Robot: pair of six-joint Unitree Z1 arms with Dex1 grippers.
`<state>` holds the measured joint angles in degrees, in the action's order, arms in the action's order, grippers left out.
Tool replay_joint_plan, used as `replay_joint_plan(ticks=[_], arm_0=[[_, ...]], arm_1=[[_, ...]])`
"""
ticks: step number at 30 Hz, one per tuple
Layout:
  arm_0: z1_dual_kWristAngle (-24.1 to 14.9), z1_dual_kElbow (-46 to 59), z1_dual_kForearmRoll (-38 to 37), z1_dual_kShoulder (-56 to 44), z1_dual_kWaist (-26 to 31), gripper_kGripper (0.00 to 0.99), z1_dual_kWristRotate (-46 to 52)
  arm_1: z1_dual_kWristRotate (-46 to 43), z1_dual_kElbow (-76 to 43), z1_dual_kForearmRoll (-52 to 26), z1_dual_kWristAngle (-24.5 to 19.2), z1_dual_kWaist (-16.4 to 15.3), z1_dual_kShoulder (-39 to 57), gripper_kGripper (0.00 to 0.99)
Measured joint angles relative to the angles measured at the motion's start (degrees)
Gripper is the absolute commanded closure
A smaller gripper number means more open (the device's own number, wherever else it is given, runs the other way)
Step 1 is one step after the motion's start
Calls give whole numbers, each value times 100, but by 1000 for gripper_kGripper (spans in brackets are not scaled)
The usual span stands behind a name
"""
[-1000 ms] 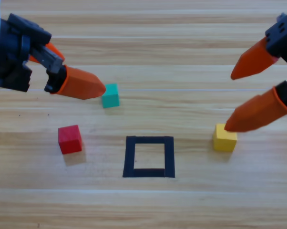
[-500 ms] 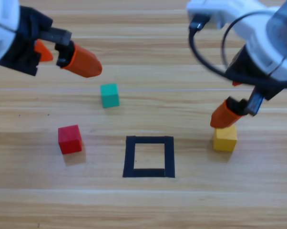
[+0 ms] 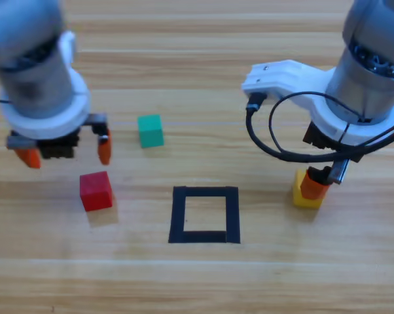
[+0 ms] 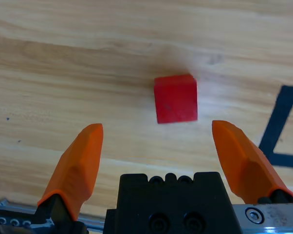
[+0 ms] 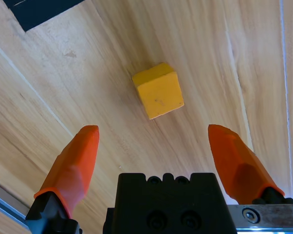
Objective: Stack the blocks in the rectangular block: red at the bottom, yellow in the middle, green on top
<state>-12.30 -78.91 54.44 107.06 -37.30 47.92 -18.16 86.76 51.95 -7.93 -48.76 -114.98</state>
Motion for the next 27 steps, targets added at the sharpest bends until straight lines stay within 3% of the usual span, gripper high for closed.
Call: replay_joint_plan(ticks=[5,12,14,27], arm_0=[[64,-427,152,930,11,24,132],[362,-432,152,1097,26,31,163],[423,-433,138,1096,59,44,178],[816,342,-728,755,666,47,134]], arm_1=[[-264,0,0,29,110,-73,1],[-1062,1,0,763,673,-337,5],[-1155,1,0,801,748,-364,5],[-1228,333,0,1033,831,-836,70]])
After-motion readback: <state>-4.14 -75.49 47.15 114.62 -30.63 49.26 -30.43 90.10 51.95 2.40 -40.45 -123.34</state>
